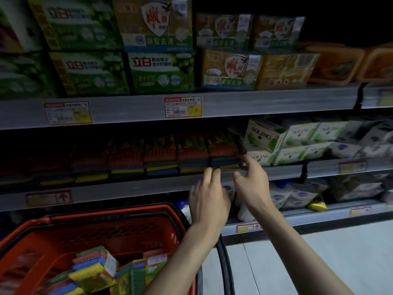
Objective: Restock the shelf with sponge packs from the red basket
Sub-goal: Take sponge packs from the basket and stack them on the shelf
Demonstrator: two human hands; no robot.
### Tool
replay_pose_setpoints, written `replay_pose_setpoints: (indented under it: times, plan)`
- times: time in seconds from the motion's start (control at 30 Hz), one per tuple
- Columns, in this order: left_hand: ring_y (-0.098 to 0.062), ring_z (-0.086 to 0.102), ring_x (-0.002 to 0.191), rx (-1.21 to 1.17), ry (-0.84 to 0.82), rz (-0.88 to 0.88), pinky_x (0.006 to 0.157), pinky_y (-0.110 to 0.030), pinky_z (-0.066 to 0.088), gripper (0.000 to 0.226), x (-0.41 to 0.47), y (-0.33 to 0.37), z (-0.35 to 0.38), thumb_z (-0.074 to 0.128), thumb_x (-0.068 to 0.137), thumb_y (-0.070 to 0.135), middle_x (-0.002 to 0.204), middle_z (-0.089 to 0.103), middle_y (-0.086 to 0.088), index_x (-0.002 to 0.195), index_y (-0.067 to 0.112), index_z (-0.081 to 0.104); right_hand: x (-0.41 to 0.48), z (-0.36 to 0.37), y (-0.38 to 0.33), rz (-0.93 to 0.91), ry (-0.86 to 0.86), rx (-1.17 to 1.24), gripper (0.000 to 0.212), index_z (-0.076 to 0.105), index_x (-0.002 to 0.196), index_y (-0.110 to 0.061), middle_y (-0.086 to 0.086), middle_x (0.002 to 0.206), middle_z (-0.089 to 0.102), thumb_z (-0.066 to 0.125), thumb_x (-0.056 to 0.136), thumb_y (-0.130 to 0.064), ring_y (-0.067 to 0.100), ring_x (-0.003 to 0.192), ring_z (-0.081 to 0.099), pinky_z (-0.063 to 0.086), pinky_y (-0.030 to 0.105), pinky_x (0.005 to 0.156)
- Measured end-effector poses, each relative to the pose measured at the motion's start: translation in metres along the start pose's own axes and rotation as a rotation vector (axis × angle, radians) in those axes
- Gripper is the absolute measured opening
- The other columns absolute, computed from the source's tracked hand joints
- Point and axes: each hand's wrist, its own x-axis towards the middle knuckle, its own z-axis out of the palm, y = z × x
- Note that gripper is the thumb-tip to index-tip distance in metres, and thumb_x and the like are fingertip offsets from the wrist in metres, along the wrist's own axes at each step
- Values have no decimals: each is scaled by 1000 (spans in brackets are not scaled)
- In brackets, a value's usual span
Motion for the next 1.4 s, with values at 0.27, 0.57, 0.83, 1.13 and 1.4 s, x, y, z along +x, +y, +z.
replay_pose_setpoints:
  times: [0.27,0.57,0.83,1.13,1.4]
  plan:
    - [-32,58,118,297,-31,81,92,-46,48,70,2,-6,6,71,89,30,154,41,-7,149,11,42,-3,1,-5,-72,-16,-241,44,54,133,-8,12,131,57,53,89,-6,32,114,55,46,39,81]
    - [-35,49,128,282,-71,123,98,-45,46,72,3,-5,2,66,91,21,158,28,-9,153,9,32,-5,1,-13,-98,-38,-317,24,51,108,-8,12,113,55,51,85,0,35,100,53,34,35,67]
    - [-34,44,133,248,-94,138,103,-45,44,71,4,-11,-1,62,95,24,161,25,-8,156,12,28,-6,0,-10,-84,-38,-290,32,53,119,-7,13,119,56,53,87,-2,34,100,56,36,34,68]
    - [-9,66,84,-263,245,-124,67,-27,52,16,-7,-44,-15,62,97,21,106,67,12,109,27,71,-19,16,-17,48,2,92,19,74,108,-18,-4,96,75,63,93,-17,15,90,70,60,43,83]
    - [-11,66,62,-938,256,-722,52,-21,45,14,17,-48,-28,70,95,18,72,73,0,82,13,72,-17,53,-38,607,-128,694,9,74,85,-8,12,76,69,70,93,-9,22,64,57,45,32,61]
